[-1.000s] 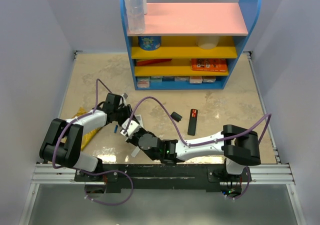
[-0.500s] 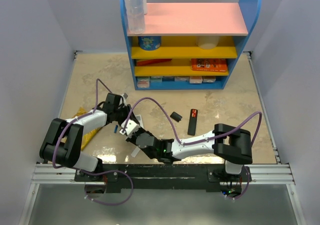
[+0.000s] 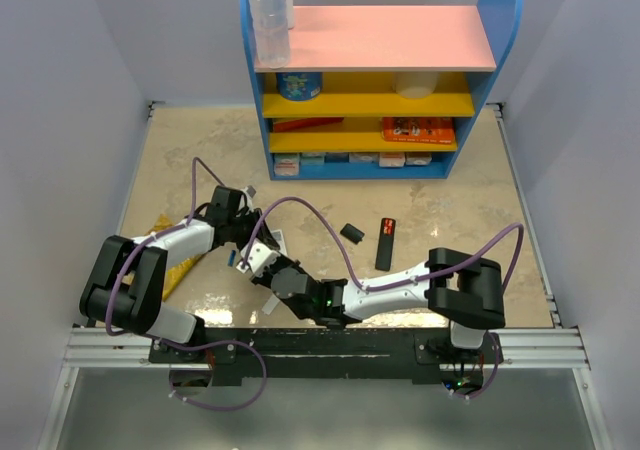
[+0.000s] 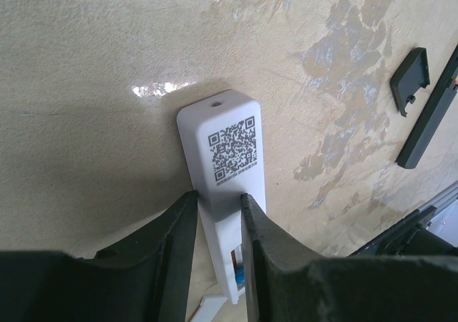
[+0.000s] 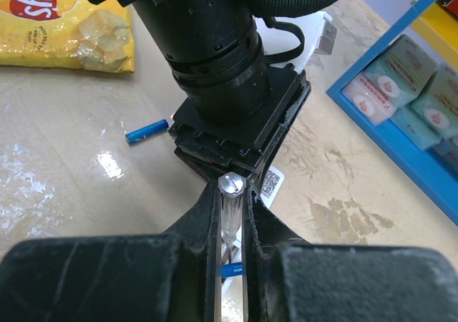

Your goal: Unload the batteries from the remote control

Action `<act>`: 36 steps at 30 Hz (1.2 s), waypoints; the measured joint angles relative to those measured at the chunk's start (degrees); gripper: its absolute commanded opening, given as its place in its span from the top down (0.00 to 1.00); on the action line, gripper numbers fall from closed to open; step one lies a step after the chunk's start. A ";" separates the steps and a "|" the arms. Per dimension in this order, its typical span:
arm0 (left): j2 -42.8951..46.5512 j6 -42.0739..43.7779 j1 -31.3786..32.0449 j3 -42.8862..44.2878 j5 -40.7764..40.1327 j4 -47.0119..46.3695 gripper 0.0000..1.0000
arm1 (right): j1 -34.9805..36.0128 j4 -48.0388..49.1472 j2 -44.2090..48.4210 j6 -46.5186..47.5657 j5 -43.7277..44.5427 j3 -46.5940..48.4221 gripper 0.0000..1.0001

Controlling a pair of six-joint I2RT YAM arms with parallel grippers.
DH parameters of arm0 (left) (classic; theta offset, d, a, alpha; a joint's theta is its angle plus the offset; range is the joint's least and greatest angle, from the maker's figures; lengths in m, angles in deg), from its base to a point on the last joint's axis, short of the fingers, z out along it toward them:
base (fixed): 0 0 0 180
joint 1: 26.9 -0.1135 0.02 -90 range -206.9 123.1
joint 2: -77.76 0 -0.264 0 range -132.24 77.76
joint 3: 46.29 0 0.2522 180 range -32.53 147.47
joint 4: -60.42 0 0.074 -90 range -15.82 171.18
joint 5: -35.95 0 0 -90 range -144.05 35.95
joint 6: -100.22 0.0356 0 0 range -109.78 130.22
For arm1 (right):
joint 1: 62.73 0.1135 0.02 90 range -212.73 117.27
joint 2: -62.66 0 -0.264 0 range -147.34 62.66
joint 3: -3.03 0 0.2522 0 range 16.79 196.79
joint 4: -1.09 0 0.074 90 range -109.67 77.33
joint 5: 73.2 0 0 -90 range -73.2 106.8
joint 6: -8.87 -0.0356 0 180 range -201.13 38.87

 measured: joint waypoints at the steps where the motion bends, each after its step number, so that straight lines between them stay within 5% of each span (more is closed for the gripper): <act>1: 0.00 0.00 0.00 0.00 0.00 0.00 0.66 | 0.07 -0.15 0.02 0.02 0.02 0.00 1.00; 36: -0.81 0.00 0.00 0.83 0.07 0.55 0.66 | 0.20 -2.19 5.70 -2.51 -0.50 -1.62 1.00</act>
